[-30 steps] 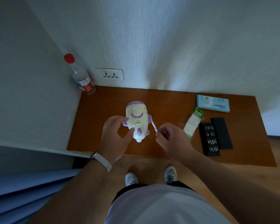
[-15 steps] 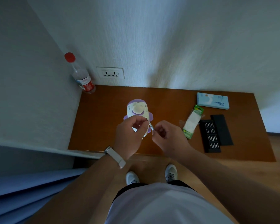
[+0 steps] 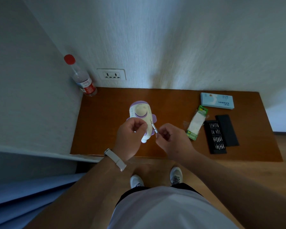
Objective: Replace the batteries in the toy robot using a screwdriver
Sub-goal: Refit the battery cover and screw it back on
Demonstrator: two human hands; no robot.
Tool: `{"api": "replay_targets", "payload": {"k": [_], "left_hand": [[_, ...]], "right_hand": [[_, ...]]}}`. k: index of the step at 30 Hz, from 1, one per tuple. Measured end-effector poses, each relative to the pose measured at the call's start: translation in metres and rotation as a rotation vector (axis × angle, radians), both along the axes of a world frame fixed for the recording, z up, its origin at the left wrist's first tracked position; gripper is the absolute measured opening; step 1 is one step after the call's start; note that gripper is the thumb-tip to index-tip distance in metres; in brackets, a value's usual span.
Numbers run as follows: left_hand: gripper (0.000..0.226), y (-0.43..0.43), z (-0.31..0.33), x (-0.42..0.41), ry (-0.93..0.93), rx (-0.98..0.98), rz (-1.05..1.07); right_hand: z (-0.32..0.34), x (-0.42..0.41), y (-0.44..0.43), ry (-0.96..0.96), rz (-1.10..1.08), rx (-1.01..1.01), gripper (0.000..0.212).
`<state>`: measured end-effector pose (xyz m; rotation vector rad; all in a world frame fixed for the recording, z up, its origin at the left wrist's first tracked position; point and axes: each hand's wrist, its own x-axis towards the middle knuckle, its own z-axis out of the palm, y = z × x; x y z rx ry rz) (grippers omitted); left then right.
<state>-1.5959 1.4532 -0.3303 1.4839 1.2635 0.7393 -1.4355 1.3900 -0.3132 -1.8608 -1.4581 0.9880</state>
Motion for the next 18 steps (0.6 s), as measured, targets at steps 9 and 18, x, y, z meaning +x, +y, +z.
{"api": "replay_targets", "payload": {"k": [9, 18], "left_hand": [[0.010, 0.011, -0.007, -0.010, 0.089, -0.032, 0.119], [0.007, 0.014, -0.013, -0.006, 0.151, 0.013, 0.146]], "right_hand": [[-0.016, 0.000, 0.005, 0.011, -0.031, -0.040, 0.009], [-0.029, 0.000, 0.026, 0.087, -0.088, -0.042, 0.012]]}}
